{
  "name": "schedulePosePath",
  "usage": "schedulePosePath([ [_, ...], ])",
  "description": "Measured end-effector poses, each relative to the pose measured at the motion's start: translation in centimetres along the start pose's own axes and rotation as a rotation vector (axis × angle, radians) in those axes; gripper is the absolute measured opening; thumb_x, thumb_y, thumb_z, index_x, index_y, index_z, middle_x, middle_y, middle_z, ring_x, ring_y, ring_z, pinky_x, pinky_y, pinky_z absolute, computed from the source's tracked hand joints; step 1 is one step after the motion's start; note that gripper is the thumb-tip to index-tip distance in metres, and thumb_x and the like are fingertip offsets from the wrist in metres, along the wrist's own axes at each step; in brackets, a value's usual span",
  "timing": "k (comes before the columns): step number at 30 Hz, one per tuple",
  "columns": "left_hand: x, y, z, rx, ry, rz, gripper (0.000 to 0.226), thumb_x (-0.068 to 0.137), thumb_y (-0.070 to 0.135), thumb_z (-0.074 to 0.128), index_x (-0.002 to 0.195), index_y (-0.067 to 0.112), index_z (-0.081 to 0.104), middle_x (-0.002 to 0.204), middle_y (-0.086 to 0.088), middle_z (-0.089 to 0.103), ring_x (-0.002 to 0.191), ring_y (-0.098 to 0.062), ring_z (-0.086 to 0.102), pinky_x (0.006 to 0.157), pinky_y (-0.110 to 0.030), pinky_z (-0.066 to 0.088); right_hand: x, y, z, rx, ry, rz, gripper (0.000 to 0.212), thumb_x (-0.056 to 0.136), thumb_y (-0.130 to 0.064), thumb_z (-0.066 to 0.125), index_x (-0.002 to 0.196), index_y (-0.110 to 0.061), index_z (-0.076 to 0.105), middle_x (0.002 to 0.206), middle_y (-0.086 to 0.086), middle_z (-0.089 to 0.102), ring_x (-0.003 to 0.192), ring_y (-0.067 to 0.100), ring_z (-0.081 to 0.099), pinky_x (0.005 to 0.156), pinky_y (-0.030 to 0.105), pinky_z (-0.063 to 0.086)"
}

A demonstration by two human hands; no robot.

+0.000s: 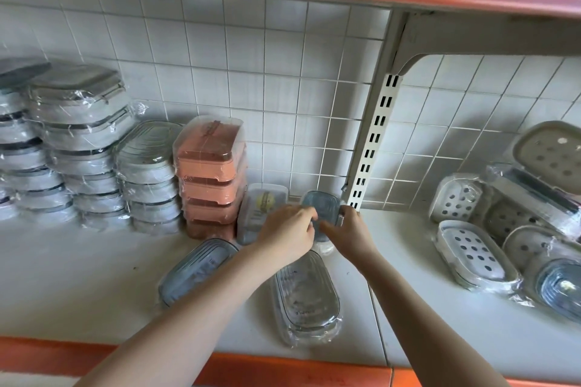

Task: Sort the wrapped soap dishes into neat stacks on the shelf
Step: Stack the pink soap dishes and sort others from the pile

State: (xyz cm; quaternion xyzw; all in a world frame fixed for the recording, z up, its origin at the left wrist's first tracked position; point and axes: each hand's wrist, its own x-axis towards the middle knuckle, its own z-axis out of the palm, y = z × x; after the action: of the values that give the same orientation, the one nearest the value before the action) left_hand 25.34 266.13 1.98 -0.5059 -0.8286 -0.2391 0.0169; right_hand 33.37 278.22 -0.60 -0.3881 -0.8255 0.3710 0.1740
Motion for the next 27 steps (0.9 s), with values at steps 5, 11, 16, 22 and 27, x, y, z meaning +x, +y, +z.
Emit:
schedulePosePath([
  [5, -0.5, -0.2, -0.2, 0.035, -0.017, 0.033, 0.027, 0.089, 0.012, 0.044, 0.109, 0.013, 0.061, 0.105, -0.007, 0.064, 0.101, -0.026, 0.056, 0.082, -0.034, 0.046, 0.0, -0.4, 0.7, 0.039, -0.041, -0.051, 0.044, 0.083, -0.033, 0.062, 0.121, -0.012, 0.053, 0.115, 0.006, 0.058, 0.107, 0.024, 0.054, 0.086, 0.033, 0.044],
  [11, -1.5, -0.7, -0.1, 0.041, 0.004, 0.042, 0.028, 0.092, 0.016, 0.043, 0.116, 0.018, 0.057, 0.112, -0.001, 0.059, 0.108, -0.020, 0.051, 0.084, -0.031, 0.038, 0.1, -0.9, 1.0, 0.023, -0.029, -0.127, 0.037, 0.087, -0.028, 0.062, 0.118, -0.010, 0.055, 0.116, 0.009, 0.060, 0.108, 0.025, 0.054, 0.078, 0.024, 0.034],
  [16, -2.2, -1.8, -1.0, -0.081, -0.039, 0.085, 0.027, 0.092, 0.014, 0.048, 0.116, 0.017, 0.059, 0.119, 0.002, 0.060, 0.108, -0.018, 0.054, 0.090, -0.029, 0.040, 0.0, -1.0, 0.8, -0.020, -0.015, -0.141, 0.037, 0.087, -0.027, 0.062, 0.121, -0.013, 0.056, 0.116, 0.009, 0.062, 0.106, 0.025, 0.058, 0.083, 0.028, 0.042],
  [22, -4.2, -4.4, -2.9, -0.085, 0.086, 0.091, 0.024, 0.090, 0.013, 0.051, 0.110, 0.020, 0.064, 0.113, 0.007, 0.063, 0.094, -0.017, 0.060, 0.079, -0.035, 0.049, -1.4, -2.6, 0.4, -0.292, 0.076, -0.171, 0.045, 0.094, -0.026, 0.052, 0.133, -0.006, 0.045, 0.135, 0.020, 0.046, 0.121, 0.039, 0.045, 0.102, 0.040, 0.036],
  [27, -6.7, -7.1, -4.6, -0.042, 0.160, 0.012, 0.023, 0.089, 0.015, 0.052, 0.105, 0.023, 0.066, 0.107, 0.009, 0.066, 0.094, -0.015, 0.061, 0.075, -0.032, 0.051, -4.3, -6.3, 1.0, -0.292, 0.074, -0.315, 0.037, 0.094, -0.028, 0.051, 0.127, -0.012, 0.053, 0.130, 0.012, 0.051, 0.119, 0.033, 0.050, 0.095, 0.034, 0.038],
])
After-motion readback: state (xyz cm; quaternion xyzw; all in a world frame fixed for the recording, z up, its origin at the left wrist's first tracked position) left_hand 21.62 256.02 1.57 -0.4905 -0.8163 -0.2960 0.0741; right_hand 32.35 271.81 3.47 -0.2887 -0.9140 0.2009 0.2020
